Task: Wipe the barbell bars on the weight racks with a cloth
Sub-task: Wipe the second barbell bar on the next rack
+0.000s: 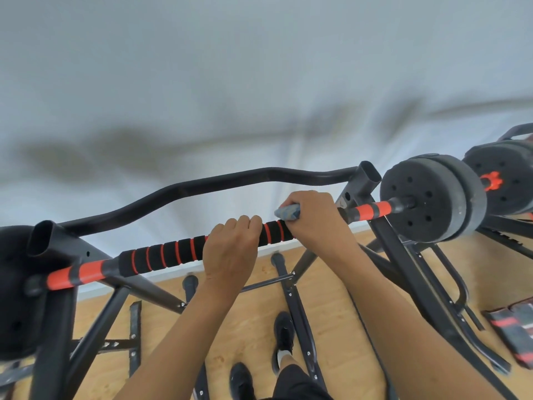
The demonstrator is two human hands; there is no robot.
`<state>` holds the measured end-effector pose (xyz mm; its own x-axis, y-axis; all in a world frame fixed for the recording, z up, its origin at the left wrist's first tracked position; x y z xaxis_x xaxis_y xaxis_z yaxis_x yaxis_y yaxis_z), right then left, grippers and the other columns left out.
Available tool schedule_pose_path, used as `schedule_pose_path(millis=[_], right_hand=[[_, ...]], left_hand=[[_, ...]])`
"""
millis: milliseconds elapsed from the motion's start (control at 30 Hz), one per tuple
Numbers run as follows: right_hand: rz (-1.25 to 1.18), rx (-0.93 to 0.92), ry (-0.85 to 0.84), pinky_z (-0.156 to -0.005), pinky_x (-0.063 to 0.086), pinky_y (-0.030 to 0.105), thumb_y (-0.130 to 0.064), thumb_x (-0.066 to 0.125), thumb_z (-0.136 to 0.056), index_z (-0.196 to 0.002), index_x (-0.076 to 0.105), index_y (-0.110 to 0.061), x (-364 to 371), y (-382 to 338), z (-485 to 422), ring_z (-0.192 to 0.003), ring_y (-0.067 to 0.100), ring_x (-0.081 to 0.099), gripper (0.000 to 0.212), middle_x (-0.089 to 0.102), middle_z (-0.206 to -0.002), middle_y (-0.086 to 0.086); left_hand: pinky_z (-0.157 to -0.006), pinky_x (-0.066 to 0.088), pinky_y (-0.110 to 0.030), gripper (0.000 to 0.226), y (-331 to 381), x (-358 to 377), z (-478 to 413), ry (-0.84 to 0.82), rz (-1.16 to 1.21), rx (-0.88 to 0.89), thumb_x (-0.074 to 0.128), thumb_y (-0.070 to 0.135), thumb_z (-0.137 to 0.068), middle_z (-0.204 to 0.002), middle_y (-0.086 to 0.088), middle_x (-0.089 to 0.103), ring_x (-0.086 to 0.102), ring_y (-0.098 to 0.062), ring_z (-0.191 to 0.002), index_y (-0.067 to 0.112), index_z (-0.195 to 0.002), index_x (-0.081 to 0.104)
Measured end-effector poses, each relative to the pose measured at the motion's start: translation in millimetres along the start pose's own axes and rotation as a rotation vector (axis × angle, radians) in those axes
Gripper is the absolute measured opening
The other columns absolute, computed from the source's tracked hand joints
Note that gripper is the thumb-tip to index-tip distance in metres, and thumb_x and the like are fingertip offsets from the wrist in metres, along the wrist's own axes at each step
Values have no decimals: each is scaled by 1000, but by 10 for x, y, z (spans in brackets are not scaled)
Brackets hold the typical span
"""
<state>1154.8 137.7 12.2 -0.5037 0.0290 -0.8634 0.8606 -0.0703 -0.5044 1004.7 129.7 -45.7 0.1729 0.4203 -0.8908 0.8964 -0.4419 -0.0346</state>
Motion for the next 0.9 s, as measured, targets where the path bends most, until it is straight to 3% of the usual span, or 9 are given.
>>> schedule_pose_path(millis=[100, 200, 267, 400, 533, 633, 800, 900], right_hand=[[12, -2, 7, -69, 51, 21, -7, 68, -83, -96, 72, -18, 26, 30, 120, -82, 11, 62, 18, 69, -89, -6], [36, -53, 46, -79, 53, 25, -4, 75, -79, -104, 70, -18, 54, 67, 279, -94, 12, 59, 29, 66, -99, -4], [34, -91, 70, -78, 52, 24, -3, 79, -76, -106, 70, -16, 84, 97, 348, -95, 13, 61, 33, 66, -102, -2], [14, -123, 105, -71, 50, 21, 7, 79, -70, -104, 70, -14, 109, 146, 477, -92, 11, 58, 41, 67, -105, -1], [-7, -92, 59, -74, 51, 19, 6, 78, -71, -107, 70, -19, 156, 246, 585, -99, 12, 60, 45, 64, -106, -6], [-33, -62, 71, -78, 55, 24, 5, 77, -74, -106, 71, -21, 111, 300, 538, -96, 10, 59, 41, 62, -102, -9], [-61, -128, 206, -79, 48, 14, -3, 73, -82, -104, 73, -18, -64, 108, 185, -89, 8, 60, 27, 67, -99, -5], [8, -104, 106, -80, 49, 22, -4, 69, -82, -106, 72, -18, 74, -1, 10, -89, 11, 58, 28, 63, -100, -2]], left_hand=[[-56, 24, -27, 17, 9, 3, 1, 16, -3, -15, 67, 0, -82, -60, -3, 37, 30, -17, -53, 11, -76, 56], [-56, 28, -25, 7, 29, -14, 14, 21, 35, -13, 66, 7, -84, -59, -5, 48, 31, -16, -54, 9, -79, 61], [-56, 30, -24, 11, 27, 0, 18, -24, 43, -12, 73, 8, -81, -59, -5, 50, 33, -16, -54, 9, -80, 62], [-52, 29, -25, 25, -3, 33, -34, -165, 37, -48, 83, 11, -72, -57, 1, 37, 35, -17, -47, 13, -77, 59], [-62, 43, -27, 15, -62, 86, -147, -368, 6, -59, 71, 29, -92, -71, 6, 52, 53, -14, -61, 22, -102, 63], [-70, 50, -29, 16, -129, 88, -286, -505, 62, -64, 68, 35, -93, -74, 7, 55, 60, -14, -70, 24, -101, 61], [-63, 49, -27, 27, -210, 234, -412, -809, 206, -105, 74, 37, -85, -77, 4, 61, 62, -13, -66, 23, -100, 57], [-53, 49, -25, 22, -235, 313, -474, -997, 347, -139, 77, 31, -83, -69, 1, 65, 61, -12, -52, 20, -91, 60]])
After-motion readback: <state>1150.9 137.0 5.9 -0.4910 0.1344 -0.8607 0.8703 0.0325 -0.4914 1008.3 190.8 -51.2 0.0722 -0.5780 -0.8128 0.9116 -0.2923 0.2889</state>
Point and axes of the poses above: each hand's wrist, its own z-axis away from the middle knuckle, its own x-axis out of the palm, y = z × x, the point moved 6 cm from there along -z, towards the middle knuckle
